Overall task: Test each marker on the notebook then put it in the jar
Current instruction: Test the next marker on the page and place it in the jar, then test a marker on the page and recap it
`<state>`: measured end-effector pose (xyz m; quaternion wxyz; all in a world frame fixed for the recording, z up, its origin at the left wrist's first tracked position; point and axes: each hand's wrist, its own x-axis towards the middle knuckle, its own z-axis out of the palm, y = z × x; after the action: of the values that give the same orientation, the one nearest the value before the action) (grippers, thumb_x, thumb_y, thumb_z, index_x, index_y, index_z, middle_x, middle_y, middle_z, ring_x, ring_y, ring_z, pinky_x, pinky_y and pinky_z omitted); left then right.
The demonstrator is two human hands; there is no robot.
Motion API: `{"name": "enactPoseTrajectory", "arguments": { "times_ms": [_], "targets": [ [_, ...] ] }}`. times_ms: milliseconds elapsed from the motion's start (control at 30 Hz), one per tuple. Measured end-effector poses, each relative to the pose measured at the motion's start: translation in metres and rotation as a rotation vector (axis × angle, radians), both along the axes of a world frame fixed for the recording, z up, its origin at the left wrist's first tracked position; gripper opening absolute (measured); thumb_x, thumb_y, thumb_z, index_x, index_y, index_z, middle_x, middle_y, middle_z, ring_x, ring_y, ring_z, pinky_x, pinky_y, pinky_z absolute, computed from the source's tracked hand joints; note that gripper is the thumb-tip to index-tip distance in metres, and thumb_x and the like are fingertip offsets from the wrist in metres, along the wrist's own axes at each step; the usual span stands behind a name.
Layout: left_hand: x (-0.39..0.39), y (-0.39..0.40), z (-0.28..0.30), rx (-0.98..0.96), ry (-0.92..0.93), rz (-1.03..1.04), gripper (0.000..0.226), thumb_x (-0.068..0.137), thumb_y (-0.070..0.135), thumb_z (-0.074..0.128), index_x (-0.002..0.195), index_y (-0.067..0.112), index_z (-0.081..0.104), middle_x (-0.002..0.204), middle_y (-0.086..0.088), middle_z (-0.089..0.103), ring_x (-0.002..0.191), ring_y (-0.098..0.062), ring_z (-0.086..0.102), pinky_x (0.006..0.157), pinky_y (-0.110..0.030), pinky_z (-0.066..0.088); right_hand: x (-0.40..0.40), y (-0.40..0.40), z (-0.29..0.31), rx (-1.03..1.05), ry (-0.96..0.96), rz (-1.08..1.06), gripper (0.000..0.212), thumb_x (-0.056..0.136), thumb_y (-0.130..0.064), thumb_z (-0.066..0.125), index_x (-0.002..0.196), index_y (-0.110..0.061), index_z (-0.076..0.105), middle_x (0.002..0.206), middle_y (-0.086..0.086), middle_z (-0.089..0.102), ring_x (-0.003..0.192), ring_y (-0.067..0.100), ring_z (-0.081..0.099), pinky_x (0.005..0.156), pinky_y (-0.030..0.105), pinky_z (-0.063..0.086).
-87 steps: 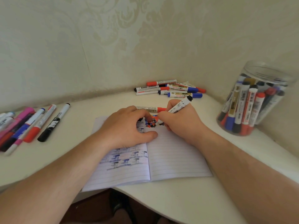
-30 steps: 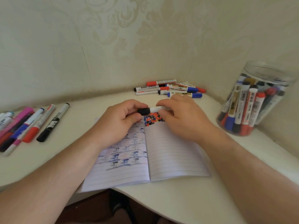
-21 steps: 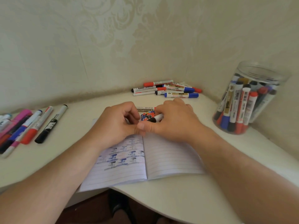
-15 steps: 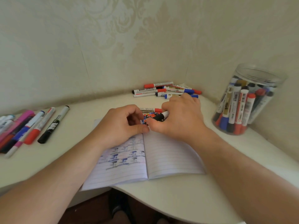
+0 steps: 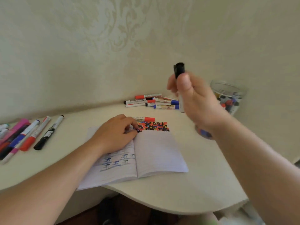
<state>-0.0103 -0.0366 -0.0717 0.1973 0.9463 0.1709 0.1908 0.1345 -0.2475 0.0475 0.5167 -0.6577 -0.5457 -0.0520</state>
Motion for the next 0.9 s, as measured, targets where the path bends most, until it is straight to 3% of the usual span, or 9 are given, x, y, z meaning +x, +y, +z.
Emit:
{"name": "enactPoseTrajectory", "arguments": {
  "times_ms": [67,133,200,300,433,567,667,767,900],
  "targets": [
    [0.001,-0.001,-0.001,0.021,0.009,-0.002,0.01,0.092,0.041,0.063,0.102,0.045,0.065,0.092,0.016,0.054,0.089,-0.001,0.054,0.081,-0.033,0.047,0.015,-0.029,0.04,0.105,-0.051,-0.092,0.043,0.109,-0.044,0.028,0.095,-0.021,0.062,0.081,0.002,0.05,0.07,0.005,0.048,0.065,0.02,0.041],
    [0.002,-0.001,-0.002,0.036,0.017,-0.001,0.009,0.092,0.043,0.062,0.1,0.045,0.064,0.09,0.015,0.054,0.086,-0.002,0.053,0.08,-0.034,0.047,0.042,-0.058,0.069,0.176,-0.072,-0.192,0.037,0.11,-0.043,0.032,0.098,-0.026,0.062,0.075,-0.001,0.046,0.061,0.004,0.045,0.06,0.025,0.039],
    [0.003,-0.002,-0.002,0.038,0.023,-0.002,0.009,0.091,0.048,0.06,0.099,0.045,0.063,0.089,0.015,0.054,0.085,-0.003,0.053,0.08,-0.035,0.047,0.072,-0.08,0.08,0.168,-0.074,-0.343,0.025,0.106,-0.049,0.04,0.099,-0.037,0.061,0.076,-0.011,0.051,0.065,0.009,0.049,0.062,0.036,0.044],
    [0.003,-0.003,-0.002,0.052,0.028,0.019,0.007,0.093,0.05,0.059,0.099,0.046,0.059,0.092,0.016,0.052,0.091,-0.01,0.054,0.082,-0.035,0.046,0.101,-0.097,0.072,0.05,-0.074,-0.485,0.01,0.106,-0.034,0.048,0.114,-0.036,0.053,0.089,-0.011,0.06,0.071,0.017,0.059,0.07,0.046,0.058],
    [0.004,-0.007,-0.002,0.101,0.028,0.055,0.024,0.097,0.052,0.057,0.117,0.042,0.062,0.114,0.01,0.05,0.111,-0.015,0.043,0.1,-0.036,0.042,0.099,-0.104,0.054,-0.054,-0.098,-0.535,0.032,0.108,-0.025,0.053,0.133,-0.039,0.039,0.103,0.0,0.066,0.079,0.028,0.067,0.067,0.037,0.053],
    [0.001,-0.011,0.0,0.188,0.069,0.087,0.042,0.097,0.06,0.047,0.132,0.04,0.057,0.143,0.006,0.042,0.127,-0.018,0.038,0.112,-0.038,0.035,0.088,-0.102,0.055,-0.067,-0.228,-0.598,0.028,0.109,-0.026,0.051,0.132,-0.027,0.036,0.104,0.003,0.067,0.086,0.028,0.061,0.07,0.038,0.044],
    [0.001,-0.013,0.004,0.204,0.143,0.08,0.055,0.094,0.066,0.034,0.144,0.044,0.047,0.162,0.007,0.027,0.148,-0.02,0.023,0.121,-0.042,0.024,0.089,-0.104,0.054,-0.067,-0.258,-0.641,0.025,0.109,-0.027,0.05,0.129,-0.023,0.036,0.105,0.006,0.067,0.086,0.031,0.06,0.068,0.04,0.044],
    [0.004,-0.009,0.003,0.186,0.216,0.066,0.076,0.086,0.077,0.015,0.152,0.046,0.037,0.169,0.009,0.019,0.155,-0.017,0.014,0.126,-0.042,0.018,0.093,-0.105,0.044,-0.2,-0.194,-0.673,0.027,0.107,-0.03,0.055,0.127,-0.02,0.04,0.108,0.008,0.066,0.088,0.028,0.06,0.066,0.036,0.042],
    [0.009,-0.006,0.001,0.18,0.268,0.054,0.088,0.077,0.081,0.004,0.152,0.048,0.037,0.166,0.012,0.028,0.153,-0.016,0.021,0.125,-0.039,0.02,0.094,-0.108,0.035,-0.335,-0.187,-0.665,0.024,0.103,-0.032,0.063,0.115,-0.019,0.048,0.1,0.003,0.065,0.088,0.026,0.062,0.06,0.031,0.04]
  ]
}}
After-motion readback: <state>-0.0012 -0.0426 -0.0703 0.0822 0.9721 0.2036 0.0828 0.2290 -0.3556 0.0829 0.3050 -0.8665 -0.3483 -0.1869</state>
